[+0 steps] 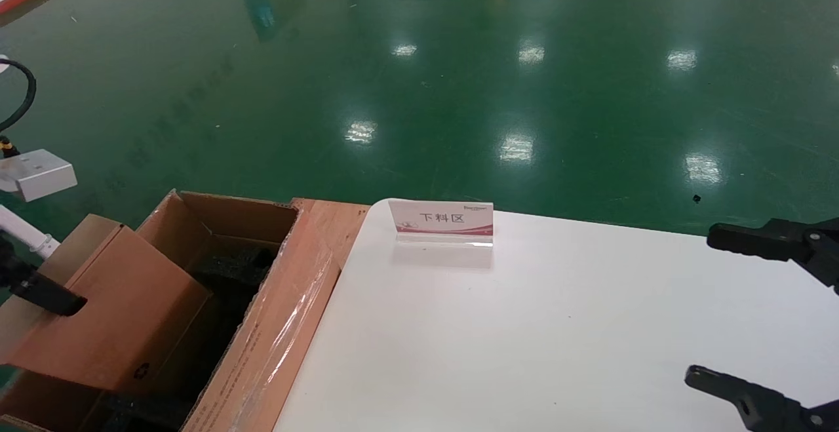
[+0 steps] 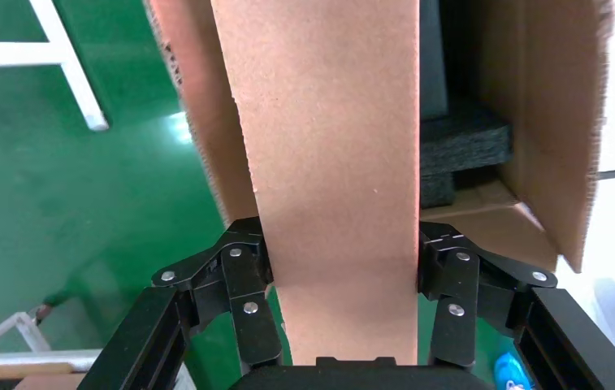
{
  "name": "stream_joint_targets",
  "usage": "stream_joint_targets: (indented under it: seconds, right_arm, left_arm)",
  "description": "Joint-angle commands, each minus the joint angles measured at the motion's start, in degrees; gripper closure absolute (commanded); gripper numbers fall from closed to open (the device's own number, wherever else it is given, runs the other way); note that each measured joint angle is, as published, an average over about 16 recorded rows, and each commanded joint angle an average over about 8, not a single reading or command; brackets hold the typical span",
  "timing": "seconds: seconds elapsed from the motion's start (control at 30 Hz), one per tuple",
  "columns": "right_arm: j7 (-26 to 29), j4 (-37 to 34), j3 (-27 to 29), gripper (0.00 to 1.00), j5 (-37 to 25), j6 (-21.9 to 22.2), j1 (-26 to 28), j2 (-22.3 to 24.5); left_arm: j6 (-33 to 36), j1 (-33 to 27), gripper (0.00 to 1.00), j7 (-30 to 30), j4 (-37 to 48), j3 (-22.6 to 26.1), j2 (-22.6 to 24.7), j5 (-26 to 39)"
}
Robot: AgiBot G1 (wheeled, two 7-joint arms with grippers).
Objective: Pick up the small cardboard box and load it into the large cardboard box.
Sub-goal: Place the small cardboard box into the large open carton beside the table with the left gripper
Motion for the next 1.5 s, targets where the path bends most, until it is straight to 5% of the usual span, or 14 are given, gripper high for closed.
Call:
stream_joint_targets:
  seconds: [0.03,1.5]
  right_arm:
    - [0.00,0.00,-0.01,0.00,0.00,0.00,0.00,0.00]
    - [-0.07,0.00,-0.15,0.00,0.10,0.06,0.03,0.06]
  left_arm:
    - [-0.31,0.53,1.00,0.21,0.21,-0.14,-0.40,0.39]
    - [-11.89,10.98,1.00,-5.72,0.92,0.79,1.67,3.79]
